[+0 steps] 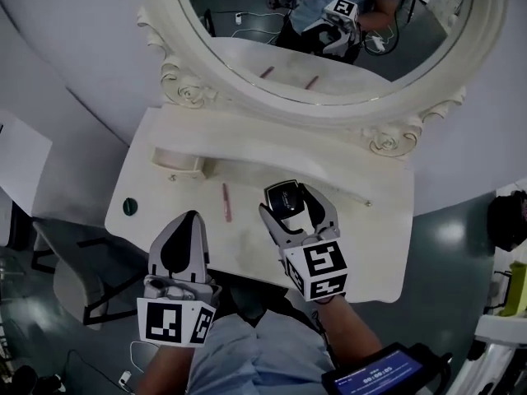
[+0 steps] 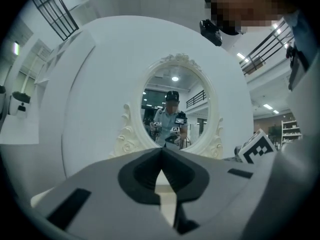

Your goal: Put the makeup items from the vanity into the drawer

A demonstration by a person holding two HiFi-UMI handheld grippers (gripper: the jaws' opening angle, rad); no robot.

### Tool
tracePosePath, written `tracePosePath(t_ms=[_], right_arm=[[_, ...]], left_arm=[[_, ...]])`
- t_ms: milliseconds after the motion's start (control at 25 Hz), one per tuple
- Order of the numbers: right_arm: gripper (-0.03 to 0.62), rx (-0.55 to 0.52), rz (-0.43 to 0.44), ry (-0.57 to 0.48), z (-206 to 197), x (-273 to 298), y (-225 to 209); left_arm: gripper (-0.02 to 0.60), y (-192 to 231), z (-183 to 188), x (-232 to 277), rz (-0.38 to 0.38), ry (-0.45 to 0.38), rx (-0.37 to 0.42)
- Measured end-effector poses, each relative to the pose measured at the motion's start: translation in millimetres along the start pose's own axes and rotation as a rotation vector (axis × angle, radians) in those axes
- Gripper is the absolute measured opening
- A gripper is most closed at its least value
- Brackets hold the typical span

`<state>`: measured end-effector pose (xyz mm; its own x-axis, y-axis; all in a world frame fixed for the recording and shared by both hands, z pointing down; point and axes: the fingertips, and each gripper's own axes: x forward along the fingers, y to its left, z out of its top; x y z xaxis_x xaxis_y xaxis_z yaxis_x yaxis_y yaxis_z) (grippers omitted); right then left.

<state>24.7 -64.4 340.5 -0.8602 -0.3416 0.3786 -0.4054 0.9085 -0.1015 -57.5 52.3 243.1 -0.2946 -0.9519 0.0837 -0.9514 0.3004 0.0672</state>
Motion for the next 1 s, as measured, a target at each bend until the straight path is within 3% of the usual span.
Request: tracePosePath(t_ms=[440, 760, 1000], right_arm=[[0.342, 0.008, 0.135, 0.033, 22.4, 143.1, 118.1], [0.342, 0.068, 0.166, 0.13, 1.8, 203.7, 153.8], [0.342, 0.125, 0.162, 0.215, -15.1, 220.3, 161.9]], left_arm=[[-0.002, 150.4, 4.2, 13.9, 0.049, 0.028, -0.009], [-0.002, 217.0, -11.5, 26.9, 0.06, 0.099, -0.031], [-0.002, 241.6, -22.8, 40.8, 0.036, 0.14, -0.057]])
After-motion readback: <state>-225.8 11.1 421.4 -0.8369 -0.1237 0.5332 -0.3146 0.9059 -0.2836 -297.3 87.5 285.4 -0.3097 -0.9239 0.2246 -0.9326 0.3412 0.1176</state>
